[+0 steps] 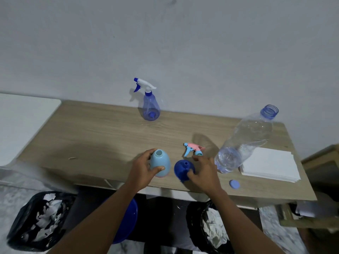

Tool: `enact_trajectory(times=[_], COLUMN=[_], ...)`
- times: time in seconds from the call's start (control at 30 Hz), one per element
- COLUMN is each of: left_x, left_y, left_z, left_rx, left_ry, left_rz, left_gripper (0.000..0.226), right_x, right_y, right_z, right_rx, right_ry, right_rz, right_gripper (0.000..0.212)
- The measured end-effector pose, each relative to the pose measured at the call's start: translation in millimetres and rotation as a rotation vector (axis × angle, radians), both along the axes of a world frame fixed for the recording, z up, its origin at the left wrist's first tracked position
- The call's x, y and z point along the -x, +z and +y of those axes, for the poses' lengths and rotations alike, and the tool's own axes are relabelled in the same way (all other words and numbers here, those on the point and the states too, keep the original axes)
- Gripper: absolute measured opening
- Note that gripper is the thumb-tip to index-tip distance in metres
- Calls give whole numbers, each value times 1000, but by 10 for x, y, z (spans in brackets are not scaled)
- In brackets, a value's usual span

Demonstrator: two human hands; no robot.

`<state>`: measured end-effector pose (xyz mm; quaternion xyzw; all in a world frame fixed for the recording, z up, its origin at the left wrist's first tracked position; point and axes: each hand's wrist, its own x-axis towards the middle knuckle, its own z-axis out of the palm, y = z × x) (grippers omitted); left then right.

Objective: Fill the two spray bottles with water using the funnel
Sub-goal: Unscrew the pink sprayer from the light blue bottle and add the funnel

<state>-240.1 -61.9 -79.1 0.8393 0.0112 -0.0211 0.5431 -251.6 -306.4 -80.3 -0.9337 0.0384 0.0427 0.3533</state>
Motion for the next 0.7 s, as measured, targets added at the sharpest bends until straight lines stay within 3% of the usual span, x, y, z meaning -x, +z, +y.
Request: enact_trajectory(times=[0.13,0.33,0.43,0.57,0.7], left_x=[0,-4,1,3,-5], left_y=[7,1,6,38,78], left_z=[-91,-149,-165,-232,-338], left_rx=[10,9,5,10,-2], left_ry=[-1,-6,-7,6,-6], left_rz=[16,7,5,27,55], left_gripper=[64,65,65,64,64], right_x=[28,-17,17,37,17], right_y=[-123,-208,-177,-11,202], right_z=[78,101,68,35,46], right_rx=[192,284,188,-206,-412], right_ry=[83,109,74,13,-10], right_rz=[60,40,-59,-107,-124], right_gripper=[73,63,60,64,64])
